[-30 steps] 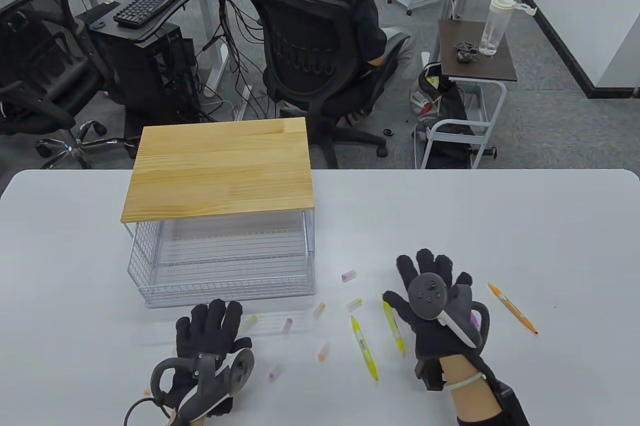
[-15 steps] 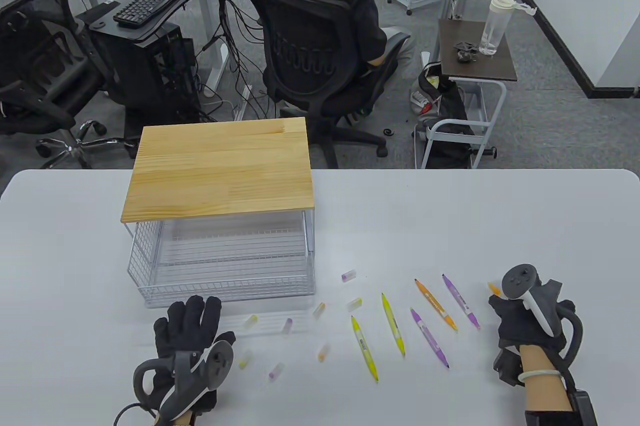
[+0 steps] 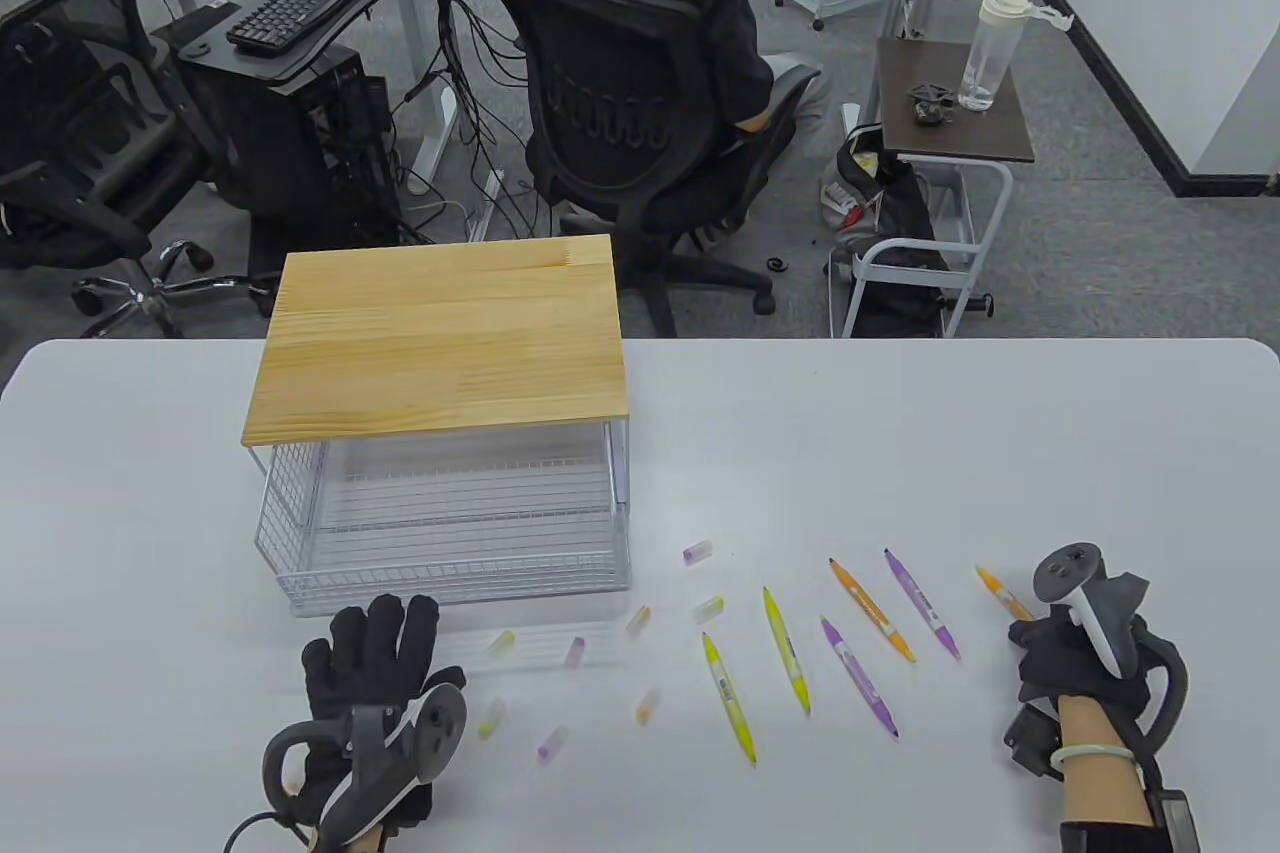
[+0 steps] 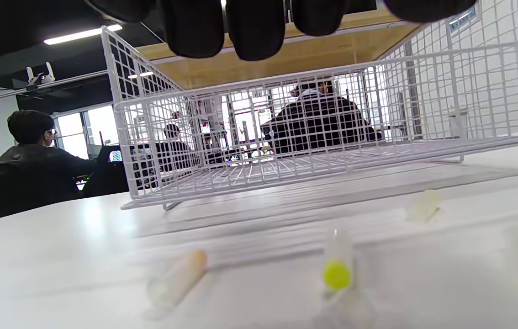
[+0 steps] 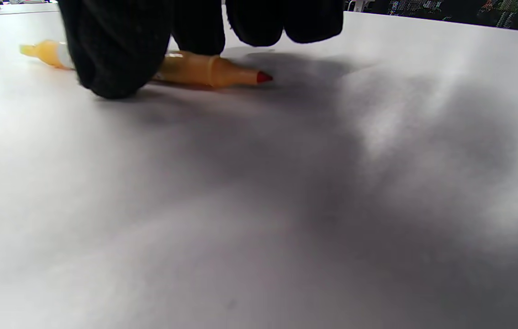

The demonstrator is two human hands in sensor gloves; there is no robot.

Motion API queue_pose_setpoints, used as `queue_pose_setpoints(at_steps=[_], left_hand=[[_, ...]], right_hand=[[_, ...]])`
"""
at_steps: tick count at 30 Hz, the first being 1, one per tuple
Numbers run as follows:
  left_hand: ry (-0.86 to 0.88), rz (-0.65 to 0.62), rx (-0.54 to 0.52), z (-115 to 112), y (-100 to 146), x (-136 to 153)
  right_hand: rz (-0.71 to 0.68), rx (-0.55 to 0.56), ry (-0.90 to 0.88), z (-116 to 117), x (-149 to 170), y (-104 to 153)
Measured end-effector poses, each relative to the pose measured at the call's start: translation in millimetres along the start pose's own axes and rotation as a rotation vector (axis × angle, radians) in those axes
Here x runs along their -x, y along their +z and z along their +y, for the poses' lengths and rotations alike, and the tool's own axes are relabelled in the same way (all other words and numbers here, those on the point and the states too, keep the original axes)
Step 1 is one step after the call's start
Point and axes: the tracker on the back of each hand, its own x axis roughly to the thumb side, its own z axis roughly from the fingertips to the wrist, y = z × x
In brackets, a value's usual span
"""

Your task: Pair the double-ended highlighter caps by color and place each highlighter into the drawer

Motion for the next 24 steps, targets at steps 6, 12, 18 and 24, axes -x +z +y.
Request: queue_pose_setpoints(at_steps=[6,12,18,24], left_hand=[[0.041,0.018,-0.002,-2,0,8],[0.044,0.032,0.015,-6,-1,13],[0.033,0.028,0.022,-9,-2,10],[0.003,0.016,0.027,-10,-2,6]], right_hand=[[0.020,0.012,0.009,-2,-1,4],[0.037,0.013,0.005,-2,0,6],[0.027,0.006,0.004,-1,-1,5],[0.024,0.016,0.014,-1,-2,6]])
